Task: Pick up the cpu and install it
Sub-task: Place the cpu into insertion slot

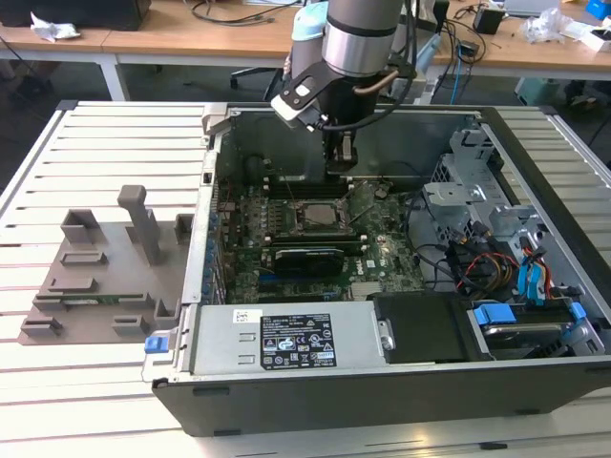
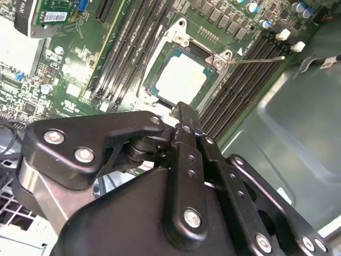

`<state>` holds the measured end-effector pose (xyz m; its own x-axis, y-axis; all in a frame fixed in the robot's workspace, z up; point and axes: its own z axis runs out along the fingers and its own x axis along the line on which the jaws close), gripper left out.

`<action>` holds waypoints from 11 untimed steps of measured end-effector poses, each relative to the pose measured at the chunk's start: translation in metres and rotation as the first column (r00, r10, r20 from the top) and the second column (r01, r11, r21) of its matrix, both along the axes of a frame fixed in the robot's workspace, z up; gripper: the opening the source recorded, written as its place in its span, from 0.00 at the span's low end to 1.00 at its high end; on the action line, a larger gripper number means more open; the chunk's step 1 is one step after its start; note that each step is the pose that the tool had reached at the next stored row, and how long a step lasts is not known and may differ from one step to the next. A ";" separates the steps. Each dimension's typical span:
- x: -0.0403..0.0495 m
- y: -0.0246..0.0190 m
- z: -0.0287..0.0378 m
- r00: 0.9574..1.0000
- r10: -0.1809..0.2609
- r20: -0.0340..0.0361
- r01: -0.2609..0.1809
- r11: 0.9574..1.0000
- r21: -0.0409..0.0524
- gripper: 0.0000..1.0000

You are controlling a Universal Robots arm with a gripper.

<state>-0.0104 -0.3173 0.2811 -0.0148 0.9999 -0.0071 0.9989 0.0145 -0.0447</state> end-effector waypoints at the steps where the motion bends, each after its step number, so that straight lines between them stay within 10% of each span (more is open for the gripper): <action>1: 0.0000 0.0000 0.0020 1.000 0.000 0.000 0.000 1.000 0.000 0.11; 11: 0.0000 0.0000 0.0276 1.000 0.000 0.000 0.000 1.000 0.000 0.11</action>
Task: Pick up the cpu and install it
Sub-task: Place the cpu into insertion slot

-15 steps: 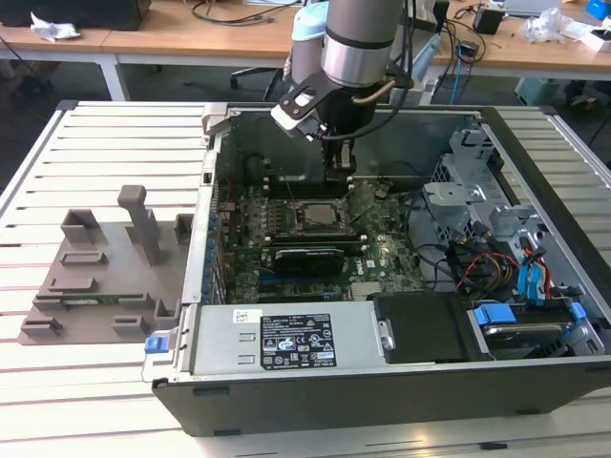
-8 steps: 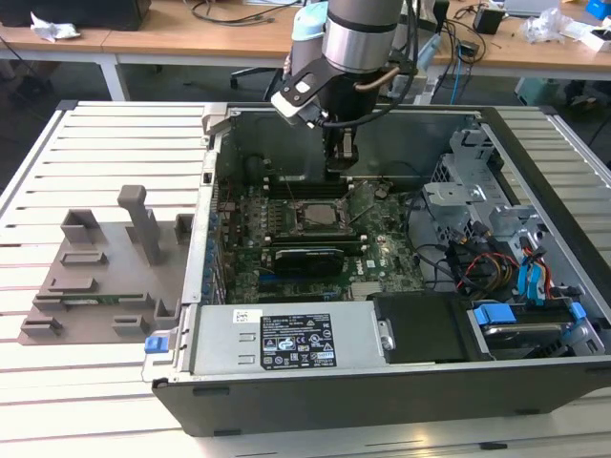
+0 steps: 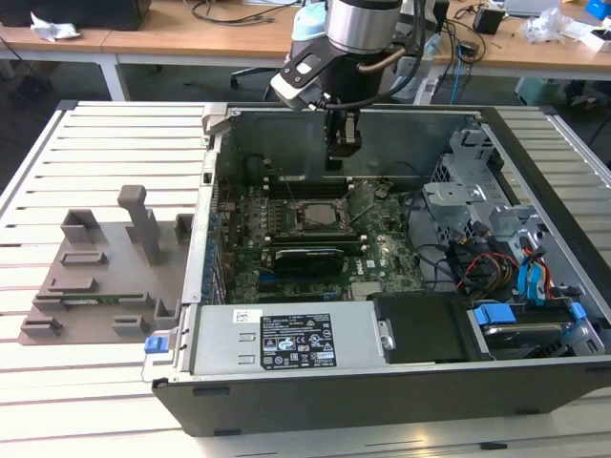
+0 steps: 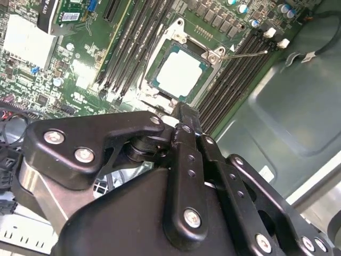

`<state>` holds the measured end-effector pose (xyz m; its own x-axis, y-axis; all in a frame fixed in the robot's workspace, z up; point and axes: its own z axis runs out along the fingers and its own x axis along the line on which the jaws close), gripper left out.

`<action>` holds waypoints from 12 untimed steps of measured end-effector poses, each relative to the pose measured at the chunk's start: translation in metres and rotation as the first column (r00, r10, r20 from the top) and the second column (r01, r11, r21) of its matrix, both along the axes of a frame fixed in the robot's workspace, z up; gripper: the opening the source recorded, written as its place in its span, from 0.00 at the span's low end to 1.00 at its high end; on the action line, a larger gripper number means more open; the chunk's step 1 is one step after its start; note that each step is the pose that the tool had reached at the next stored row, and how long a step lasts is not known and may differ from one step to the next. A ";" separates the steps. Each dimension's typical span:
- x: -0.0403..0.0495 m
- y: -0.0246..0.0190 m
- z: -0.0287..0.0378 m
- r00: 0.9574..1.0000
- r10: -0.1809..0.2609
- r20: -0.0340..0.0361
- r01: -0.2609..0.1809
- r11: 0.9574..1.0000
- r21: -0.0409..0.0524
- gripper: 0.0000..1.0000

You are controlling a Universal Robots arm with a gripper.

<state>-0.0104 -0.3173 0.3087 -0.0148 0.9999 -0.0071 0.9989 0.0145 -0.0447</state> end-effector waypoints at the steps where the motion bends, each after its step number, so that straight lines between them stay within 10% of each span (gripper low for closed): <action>1: 0.0000 0.0000 0.0025 1.000 0.000 0.000 0.000 1.000 0.000 0.11; 12: 0.0000 0.0000 0.0250 1.000 0.000 0.000 0.000 1.000 0.000 0.11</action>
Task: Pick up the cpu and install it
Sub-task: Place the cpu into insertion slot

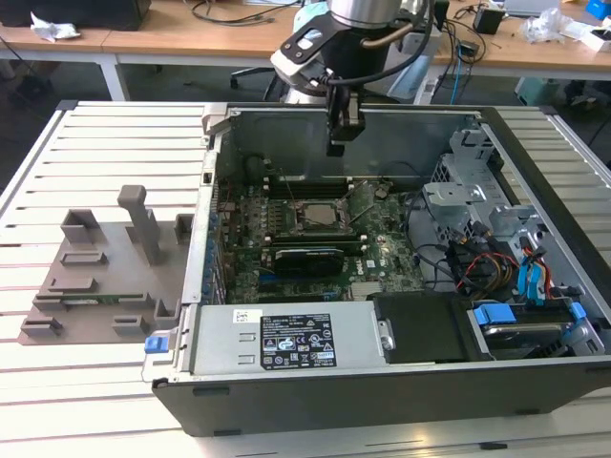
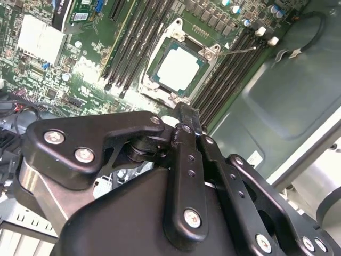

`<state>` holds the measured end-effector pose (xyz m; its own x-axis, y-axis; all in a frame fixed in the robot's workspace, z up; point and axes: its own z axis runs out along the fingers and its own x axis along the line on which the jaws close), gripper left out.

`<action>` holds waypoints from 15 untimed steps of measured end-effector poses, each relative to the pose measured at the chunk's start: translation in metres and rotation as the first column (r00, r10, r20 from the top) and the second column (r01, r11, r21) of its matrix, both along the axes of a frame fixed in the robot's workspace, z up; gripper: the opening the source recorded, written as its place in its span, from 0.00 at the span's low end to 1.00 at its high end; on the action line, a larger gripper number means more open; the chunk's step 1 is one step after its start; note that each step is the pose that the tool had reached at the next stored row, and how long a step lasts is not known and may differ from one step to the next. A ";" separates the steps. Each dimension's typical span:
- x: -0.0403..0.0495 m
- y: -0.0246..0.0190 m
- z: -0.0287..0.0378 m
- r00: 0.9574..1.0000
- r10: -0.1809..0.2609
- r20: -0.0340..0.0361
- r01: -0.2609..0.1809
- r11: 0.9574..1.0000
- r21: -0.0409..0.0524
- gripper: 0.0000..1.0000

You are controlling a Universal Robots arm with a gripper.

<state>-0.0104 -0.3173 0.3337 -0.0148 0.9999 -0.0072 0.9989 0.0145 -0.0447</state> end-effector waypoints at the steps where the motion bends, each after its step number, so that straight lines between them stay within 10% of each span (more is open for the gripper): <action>1: 0.0000 0.0000 0.0013 1.000 0.000 0.000 0.000 1.000 0.000 0.11; 15: 0.0000 0.0000 0.0308 1.000 0.000 0.000 0.000 1.000 0.000 0.11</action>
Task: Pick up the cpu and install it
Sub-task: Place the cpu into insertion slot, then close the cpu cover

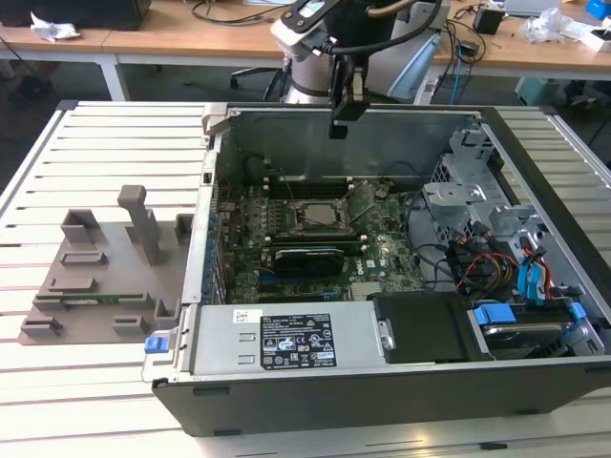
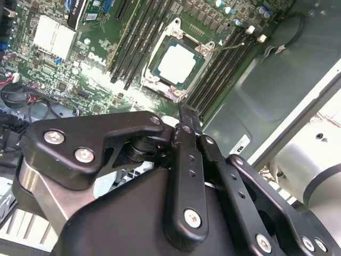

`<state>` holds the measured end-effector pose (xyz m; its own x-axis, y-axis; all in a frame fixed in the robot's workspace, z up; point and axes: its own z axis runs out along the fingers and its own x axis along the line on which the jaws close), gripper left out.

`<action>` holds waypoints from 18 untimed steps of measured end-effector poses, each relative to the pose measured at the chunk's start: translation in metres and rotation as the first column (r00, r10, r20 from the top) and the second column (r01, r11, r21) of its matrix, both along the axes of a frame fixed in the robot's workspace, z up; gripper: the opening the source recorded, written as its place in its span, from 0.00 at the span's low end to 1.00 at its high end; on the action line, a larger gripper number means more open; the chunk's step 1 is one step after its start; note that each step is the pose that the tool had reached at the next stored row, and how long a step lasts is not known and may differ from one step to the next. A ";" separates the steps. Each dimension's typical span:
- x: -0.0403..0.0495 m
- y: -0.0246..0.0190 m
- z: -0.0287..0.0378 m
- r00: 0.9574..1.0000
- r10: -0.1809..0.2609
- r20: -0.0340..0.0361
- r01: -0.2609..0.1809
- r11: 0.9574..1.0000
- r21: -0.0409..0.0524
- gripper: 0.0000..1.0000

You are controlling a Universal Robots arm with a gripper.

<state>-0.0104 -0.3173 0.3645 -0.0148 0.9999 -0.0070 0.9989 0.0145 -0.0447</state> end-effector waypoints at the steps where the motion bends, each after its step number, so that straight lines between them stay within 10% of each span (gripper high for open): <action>1: 0.0000 0.0000 0.0009 1.000 0.000 0.000 0.000 1.000 0.006 0.11; 8: 0.0001 0.0000 0.0009 1.000 0.000 0.000 0.000 1.000 0.024 0.11; 18: 0.0189 0.0009 0.0001 1.000 0.000 -0.005 0.000 1.000 0.023 0.11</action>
